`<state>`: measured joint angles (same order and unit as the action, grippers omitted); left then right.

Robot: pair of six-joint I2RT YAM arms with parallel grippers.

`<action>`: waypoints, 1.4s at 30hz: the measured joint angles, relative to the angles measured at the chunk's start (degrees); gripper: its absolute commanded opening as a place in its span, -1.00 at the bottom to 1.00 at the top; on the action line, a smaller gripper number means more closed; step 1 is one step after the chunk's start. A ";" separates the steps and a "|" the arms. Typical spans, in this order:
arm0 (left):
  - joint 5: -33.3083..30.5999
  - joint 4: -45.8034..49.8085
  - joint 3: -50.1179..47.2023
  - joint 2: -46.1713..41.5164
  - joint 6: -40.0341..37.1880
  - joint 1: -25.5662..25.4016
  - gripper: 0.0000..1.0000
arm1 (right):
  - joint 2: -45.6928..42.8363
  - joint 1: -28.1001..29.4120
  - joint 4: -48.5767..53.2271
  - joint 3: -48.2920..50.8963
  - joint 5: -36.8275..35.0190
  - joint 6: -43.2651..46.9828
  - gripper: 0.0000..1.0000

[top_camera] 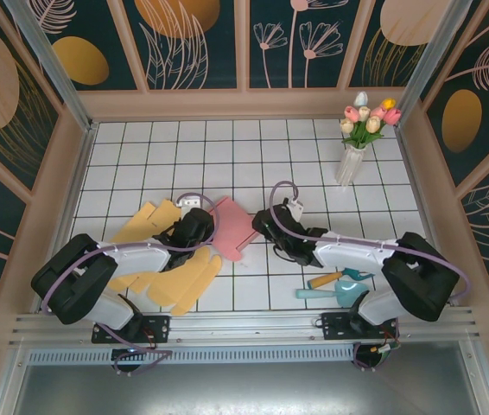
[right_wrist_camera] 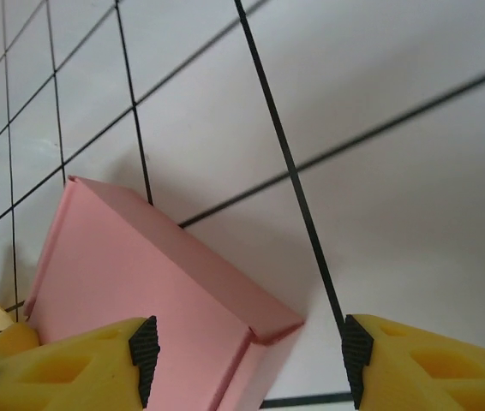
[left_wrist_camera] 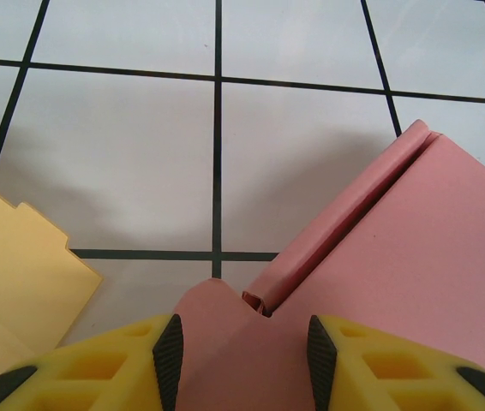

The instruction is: Fold the paper box

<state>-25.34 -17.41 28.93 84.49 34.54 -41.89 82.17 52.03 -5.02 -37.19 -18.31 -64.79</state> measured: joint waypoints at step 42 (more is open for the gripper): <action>2.91 5.81 2.01 -7.32 11.17 0.00 0.83 | 20.28 -8.11 0.48 -17.77 9.22 24.57 0.09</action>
<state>-22.44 -11.60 30.94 77.17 45.71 -41.89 102.45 43.92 -4.54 -54.96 -9.08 -40.23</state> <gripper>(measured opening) 0.854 0.544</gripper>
